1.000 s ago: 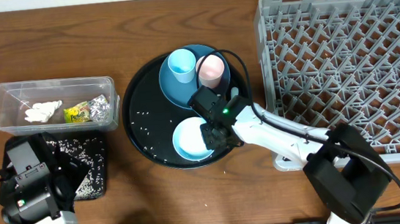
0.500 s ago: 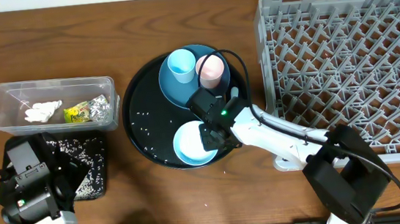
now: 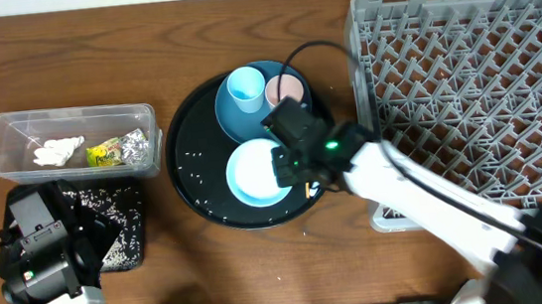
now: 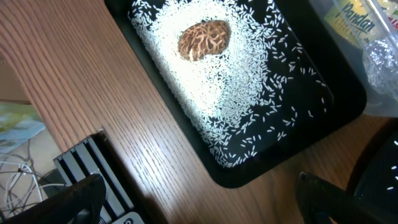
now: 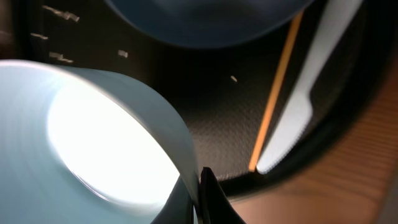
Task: Sort waste into correct bins and load items into the dishwasher rack
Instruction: 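Carry the bowl right and lower it into the grey dish rack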
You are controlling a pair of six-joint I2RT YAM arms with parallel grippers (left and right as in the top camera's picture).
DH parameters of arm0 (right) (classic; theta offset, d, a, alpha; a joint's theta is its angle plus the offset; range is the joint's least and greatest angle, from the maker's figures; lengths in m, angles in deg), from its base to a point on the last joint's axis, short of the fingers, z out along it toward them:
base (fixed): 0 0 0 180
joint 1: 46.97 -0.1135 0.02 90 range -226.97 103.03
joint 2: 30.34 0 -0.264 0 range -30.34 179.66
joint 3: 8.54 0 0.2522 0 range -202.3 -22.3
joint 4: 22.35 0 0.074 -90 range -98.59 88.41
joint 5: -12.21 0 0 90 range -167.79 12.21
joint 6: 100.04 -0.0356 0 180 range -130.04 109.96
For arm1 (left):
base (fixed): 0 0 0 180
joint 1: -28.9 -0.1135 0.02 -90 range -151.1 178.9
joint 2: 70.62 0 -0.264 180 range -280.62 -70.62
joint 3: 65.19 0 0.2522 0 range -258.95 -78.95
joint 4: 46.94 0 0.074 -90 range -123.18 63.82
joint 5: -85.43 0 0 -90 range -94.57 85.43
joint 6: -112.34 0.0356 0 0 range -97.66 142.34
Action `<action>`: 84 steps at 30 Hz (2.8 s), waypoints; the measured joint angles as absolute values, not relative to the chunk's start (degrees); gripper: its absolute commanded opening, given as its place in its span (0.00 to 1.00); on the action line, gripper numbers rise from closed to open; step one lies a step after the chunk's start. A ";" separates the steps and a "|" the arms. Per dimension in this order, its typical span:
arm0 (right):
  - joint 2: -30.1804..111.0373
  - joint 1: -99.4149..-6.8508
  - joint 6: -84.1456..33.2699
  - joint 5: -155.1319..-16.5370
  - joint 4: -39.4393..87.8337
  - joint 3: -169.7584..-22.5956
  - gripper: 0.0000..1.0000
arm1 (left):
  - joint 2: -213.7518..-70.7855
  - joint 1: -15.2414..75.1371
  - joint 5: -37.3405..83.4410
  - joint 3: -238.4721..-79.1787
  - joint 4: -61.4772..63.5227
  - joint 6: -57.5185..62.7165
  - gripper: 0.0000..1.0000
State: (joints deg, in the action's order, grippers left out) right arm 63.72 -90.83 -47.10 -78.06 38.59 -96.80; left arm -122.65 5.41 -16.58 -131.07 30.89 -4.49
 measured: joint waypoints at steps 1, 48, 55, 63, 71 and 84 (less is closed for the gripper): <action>61.73 -90.54 -47.10 -77.96 40.75 -97.52 0.01 | -122.65 5.41 -16.58 -131.07 30.91 -4.49 0.98; 76.59 -21.15 -38.05 -35.27 88.64 -110.39 0.01 | -122.65 5.41 -16.58 -131.07 30.93 -4.49 0.98; 78.73 -21.17 -37.68 -32.75 86.87 -111.90 0.01 | -122.65 5.41 -16.58 -131.07 30.93 -4.49 0.98; 78.80 -24.01 -37.48 -30.79 83.11 -117.11 0.01 | -122.65 5.41 -16.58 -131.07 30.91 -4.49 0.98; 79.15 -27.51 -37.68 -30.13 80.88 -117.41 0.01 | -122.65 5.41 -16.58 -131.07 30.93 -4.49 0.98; 79.17 -30.63 -36.85 -29.04 78.26 -117.41 0.01 | -122.65 5.41 -16.60 -131.07 30.91 -4.49 0.98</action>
State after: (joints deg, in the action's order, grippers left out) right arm 79.17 -30.63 -36.85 -29.04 78.26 -117.41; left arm -122.65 5.41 -16.60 -131.07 30.91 -4.49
